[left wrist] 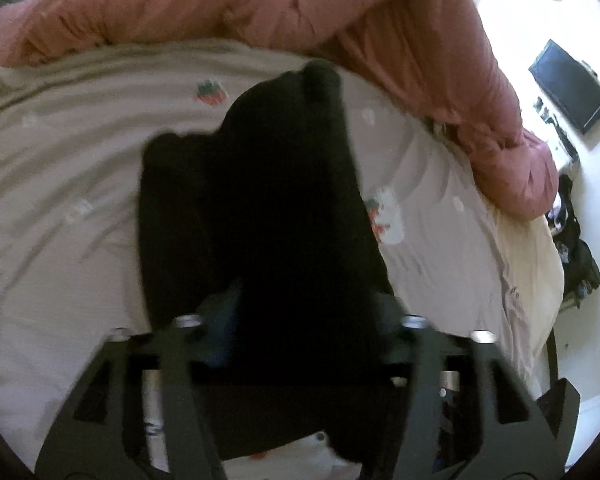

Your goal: Fold small clothes

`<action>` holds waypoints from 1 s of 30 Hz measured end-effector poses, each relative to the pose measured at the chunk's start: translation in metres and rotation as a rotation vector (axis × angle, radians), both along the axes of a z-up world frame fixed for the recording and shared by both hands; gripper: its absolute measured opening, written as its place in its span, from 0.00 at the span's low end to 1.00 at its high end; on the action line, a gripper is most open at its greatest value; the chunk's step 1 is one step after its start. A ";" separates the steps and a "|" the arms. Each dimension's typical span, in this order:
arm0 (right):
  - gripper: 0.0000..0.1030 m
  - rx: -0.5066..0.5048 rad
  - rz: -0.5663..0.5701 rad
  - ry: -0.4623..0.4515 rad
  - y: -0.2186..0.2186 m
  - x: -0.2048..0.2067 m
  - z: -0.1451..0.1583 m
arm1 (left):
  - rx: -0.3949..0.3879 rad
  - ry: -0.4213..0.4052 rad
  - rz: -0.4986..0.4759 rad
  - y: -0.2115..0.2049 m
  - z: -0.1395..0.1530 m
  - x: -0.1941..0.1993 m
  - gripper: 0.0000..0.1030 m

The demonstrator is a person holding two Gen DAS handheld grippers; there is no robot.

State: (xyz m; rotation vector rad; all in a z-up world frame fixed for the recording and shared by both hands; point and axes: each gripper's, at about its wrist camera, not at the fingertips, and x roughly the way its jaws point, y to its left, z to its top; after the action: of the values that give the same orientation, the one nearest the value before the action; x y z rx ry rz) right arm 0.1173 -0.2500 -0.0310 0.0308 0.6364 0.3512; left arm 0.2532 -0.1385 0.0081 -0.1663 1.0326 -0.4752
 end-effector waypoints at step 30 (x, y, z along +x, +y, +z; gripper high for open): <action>0.56 0.256 -0.070 0.301 -0.096 0.108 0.011 | 0.151 -0.112 0.086 0.051 -0.038 -0.031 0.74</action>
State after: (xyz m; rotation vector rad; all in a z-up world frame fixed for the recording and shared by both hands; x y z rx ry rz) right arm 0.2254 -0.3459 -0.0199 0.3557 0.8825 0.3616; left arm 0.2226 -0.0876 -0.0301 -0.0490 0.9435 -0.3237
